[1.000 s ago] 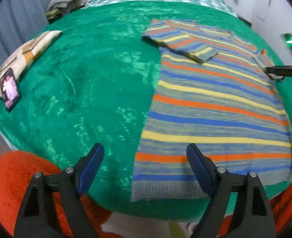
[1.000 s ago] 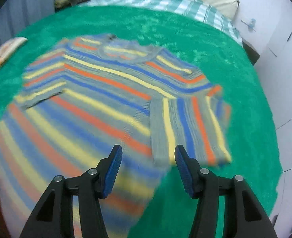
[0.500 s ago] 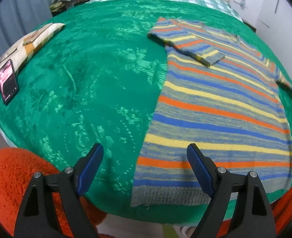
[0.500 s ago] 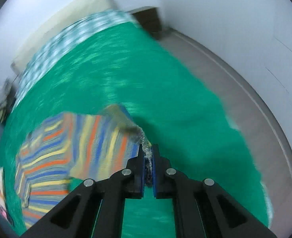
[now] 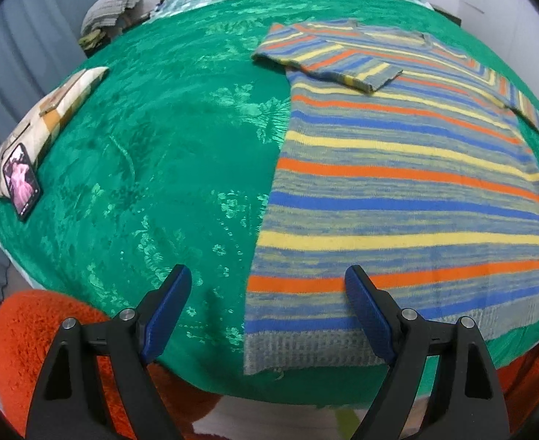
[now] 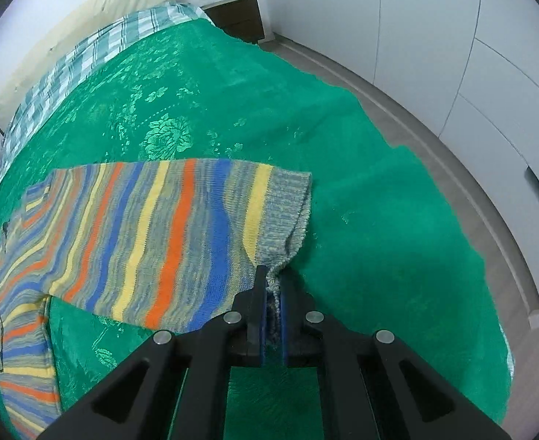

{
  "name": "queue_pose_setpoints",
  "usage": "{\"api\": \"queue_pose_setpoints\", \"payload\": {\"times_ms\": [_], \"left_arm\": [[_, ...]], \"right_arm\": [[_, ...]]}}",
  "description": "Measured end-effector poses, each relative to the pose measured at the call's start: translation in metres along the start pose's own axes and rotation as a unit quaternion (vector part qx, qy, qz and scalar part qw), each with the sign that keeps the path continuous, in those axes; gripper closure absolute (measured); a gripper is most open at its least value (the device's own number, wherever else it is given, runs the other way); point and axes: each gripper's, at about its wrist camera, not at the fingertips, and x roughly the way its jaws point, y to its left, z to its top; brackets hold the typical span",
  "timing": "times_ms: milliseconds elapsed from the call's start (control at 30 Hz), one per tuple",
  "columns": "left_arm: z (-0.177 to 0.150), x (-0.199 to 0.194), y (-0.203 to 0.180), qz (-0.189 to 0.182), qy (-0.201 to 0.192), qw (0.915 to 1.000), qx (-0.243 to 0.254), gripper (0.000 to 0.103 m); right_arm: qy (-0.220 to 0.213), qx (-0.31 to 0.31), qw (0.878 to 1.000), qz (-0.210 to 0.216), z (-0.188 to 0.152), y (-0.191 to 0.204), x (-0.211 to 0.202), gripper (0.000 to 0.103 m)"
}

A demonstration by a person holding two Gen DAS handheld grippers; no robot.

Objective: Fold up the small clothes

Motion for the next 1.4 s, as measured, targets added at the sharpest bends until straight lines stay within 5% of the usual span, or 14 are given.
{"api": "queue_pose_setpoints", "payload": {"times_ms": [133,300,433,500,633,767,833,967,1067,1167,1233,1267,1333,1400], "left_arm": [[0.001,0.002,0.003,-0.005,0.003,0.9999,-0.012,0.016],[-0.001,-0.003,-0.001,-0.007,-0.006,1.0000,0.000,0.016],[-0.001,-0.016,0.000,-0.013,-0.012,0.9998,0.004,0.016],[0.006,-0.031,0.007,-0.047,-0.026,0.9985,-0.012,0.016],[0.051,-0.050,0.020,-0.147,-0.051,0.9866,-0.049,0.013],[0.108,-0.026,0.015,-0.193,-0.022,0.9786,-0.067,0.013],[0.131,-0.008,0.004,-0.183,-0.009,0.9810,-0.065,0.017],[0.165,0.015,-0.064,-0.103,-0.035,0.9891,0.099,0.020],[0.171,0.034,-0.111,-0.048,-0.052,0.9688,0.238,0.020],[0.178,0.064,-0.129,-0.050,-0.022,0.9575,0.283,0.023],[0.179,0.090,-0.135,-0.053,0.011,0.9555,0.290,0.033],[0.180,0.099,-0.132,-0.061,0.023,0.9572,0.282,0.046],[0.188,0.106,-0.119,-0.088,0.040,0.9689,0.228,0.088],[0.202,0.096,-0.093,-0.128,0.037,0.9785,0.157,0.100]], "right_arm": [[-0.014,-0.020,1.000,-0.006,-0.005,-0.010,-0.009,0.091],[-0.038,-0.032,0.998,-0.043,-0.027,-0.036,-0.039,0.035],[-0.064,-0.021,0.997,-0.037,-0.048,-0.042,-0.076,0.035],[-0.075,-0.041,0.996,-0.005,-0.071,-0.032,-0.103,0.035],[-0.075,-0.102,0.990,0.064,-0.116,0.010,-0.137,0.033],[-0.045,-0.178,0.973,0.141,-0.171,0.074,-0.150,0.033],[-0.036,-0.212,0.963,0.165,-0.197,0.103,-0.153,0.033],[-0.027,-0.253,0.950,0.183,-0.230,0.145,-0.146,0.033],[-0.024,-0.283,0.941,0.184,-0.249,0.155,-0.148,0.033],[-0.032,-0.316,0.933,0.168,-0.260,0.157,-0.147,0.033],[-0.026,-0.313,0.936,0.161,-0.263,0.154,-0.142,0.033],[-0.023,-0.305,0.939,0.159,-0.262,0.152,-0.139,0.033],[-0.022,-0.290,0.944,0.156,-0.253,0.145,-0.136,0.033],[-0.024,-0.275,0.949,0.152,-0.248,0.138,-0.134,0.033]]}}
